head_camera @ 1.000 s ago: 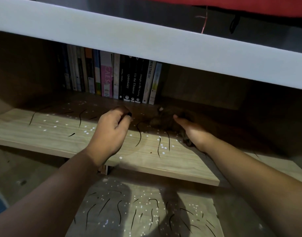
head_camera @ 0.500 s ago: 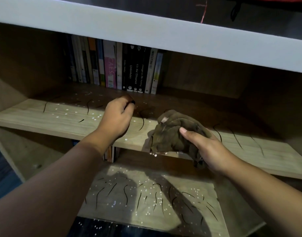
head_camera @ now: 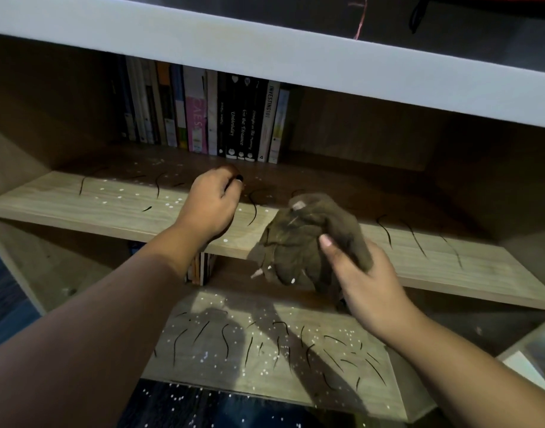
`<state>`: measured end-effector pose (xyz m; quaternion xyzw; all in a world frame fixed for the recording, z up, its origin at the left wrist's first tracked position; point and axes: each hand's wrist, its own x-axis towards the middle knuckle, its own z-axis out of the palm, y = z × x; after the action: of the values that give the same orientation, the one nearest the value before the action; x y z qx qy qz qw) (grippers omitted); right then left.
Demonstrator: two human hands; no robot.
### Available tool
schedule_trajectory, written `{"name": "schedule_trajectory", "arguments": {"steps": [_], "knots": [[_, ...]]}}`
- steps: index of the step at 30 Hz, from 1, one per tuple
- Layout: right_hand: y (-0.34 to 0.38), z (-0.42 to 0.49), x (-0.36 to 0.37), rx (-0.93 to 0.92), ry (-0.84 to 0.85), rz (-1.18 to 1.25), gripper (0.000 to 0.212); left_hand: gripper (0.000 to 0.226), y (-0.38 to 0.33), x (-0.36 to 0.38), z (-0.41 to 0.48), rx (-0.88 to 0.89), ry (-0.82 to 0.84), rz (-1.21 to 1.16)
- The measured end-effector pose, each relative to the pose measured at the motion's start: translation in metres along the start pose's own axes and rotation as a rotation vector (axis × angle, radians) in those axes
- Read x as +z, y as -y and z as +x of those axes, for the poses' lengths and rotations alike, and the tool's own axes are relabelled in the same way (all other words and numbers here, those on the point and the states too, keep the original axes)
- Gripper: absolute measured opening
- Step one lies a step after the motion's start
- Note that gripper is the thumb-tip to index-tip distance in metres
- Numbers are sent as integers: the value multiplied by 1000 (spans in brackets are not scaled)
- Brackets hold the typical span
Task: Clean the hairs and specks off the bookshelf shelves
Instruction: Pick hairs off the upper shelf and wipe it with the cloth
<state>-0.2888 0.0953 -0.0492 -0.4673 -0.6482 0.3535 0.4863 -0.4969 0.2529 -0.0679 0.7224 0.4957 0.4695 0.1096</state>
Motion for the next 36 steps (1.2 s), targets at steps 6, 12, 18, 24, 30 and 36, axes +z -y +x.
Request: {"name": "schedule_trajectory", "arguments": {"steps": [6, 12, 18, 24, 30, 36], "knots": [[-18, -25, 4, -22, 7, -220, 19, 19, -20, -11, -24, 208, -124, -56], [-35, -38, 1, 96, -94, -218, 18, 14, -48, -7, -100, 89, -114, -206], [-35, -44, -1, 327, -267, 216, 11, 22, -64, -5, -154, -369, 197, -568], [-25, -52, 9, 426, -229, 425, 19, 57, -62, 9, -172, -454, 445, -726], [-21, -50, 10, 473, -217, 348, 20, 35, -40, -9, -173, -485, 311, -776], [-5, -47, 46, 545, -35, 298, 56, 42, -32, -21, -161, -447, 329, -770]]}}
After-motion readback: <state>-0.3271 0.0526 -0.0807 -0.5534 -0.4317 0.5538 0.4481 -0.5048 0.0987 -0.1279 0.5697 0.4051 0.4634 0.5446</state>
